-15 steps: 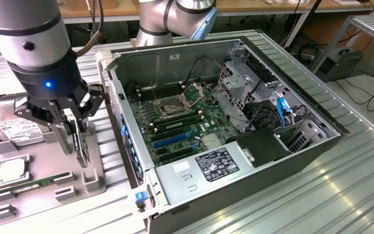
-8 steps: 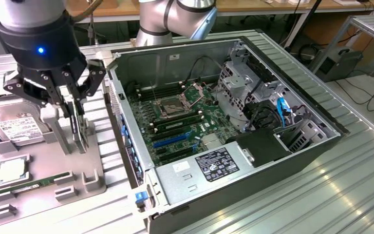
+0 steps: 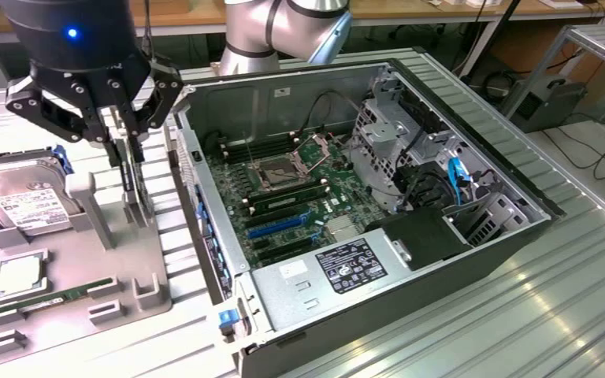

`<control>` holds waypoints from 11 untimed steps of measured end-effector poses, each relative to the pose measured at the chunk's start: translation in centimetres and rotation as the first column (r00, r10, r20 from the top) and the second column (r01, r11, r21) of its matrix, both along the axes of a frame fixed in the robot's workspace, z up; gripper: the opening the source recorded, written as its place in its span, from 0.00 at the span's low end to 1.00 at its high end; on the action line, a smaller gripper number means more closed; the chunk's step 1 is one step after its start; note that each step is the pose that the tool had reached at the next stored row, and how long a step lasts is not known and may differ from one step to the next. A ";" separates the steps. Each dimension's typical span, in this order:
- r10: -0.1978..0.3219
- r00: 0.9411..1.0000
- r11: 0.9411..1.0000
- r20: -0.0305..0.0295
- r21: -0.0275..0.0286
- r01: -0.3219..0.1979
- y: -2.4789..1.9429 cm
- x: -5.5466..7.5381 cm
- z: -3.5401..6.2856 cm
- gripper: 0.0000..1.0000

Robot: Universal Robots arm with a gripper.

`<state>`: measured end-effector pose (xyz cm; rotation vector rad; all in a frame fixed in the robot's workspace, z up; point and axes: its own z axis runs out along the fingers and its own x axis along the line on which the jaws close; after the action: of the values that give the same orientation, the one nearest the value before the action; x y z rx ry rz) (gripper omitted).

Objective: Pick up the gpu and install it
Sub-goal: 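Pick up the gpu and move the gpu toward the slot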

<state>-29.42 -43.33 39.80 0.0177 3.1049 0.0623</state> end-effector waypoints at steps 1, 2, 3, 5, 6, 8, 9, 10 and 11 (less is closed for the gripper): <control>0.000 1.000 1.000 0.000 0.000 0.000 0.00 0.4 0.30 0.27; 0.000 1.000 1.000 0.000 0.000 0.000 0.00 0.6 0.43 0.27; 0.000 1.000 1.000 0.000 0.000 0.000 0.00 0.9 0.60 0.27; 0.000 1.000 1.000 0.000 0.000 0.000 0.00 1.6 0.98 0.27; 0.000 1.000 1.000 0.001 0.000 0.000 0.00 1.9 1.12 0.27; 0.000 1.000 1.000 0.002 0.000 0.000 0.00 2.9 1.53 0.27; 0.000 1.000 1.000 0.002 0.000 0.000 0.00 3.5 1.66 0.27; 0.000 1.000 1.000 0.003 0.000 0.000 0.00 3.8 1.71 0.27; 0.000 1.000 1.000 0.003 0.000 0.000 0.00 4.3 1.79 0.27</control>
<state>-25.14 -43.33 41.59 0.0174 3.1018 0.0622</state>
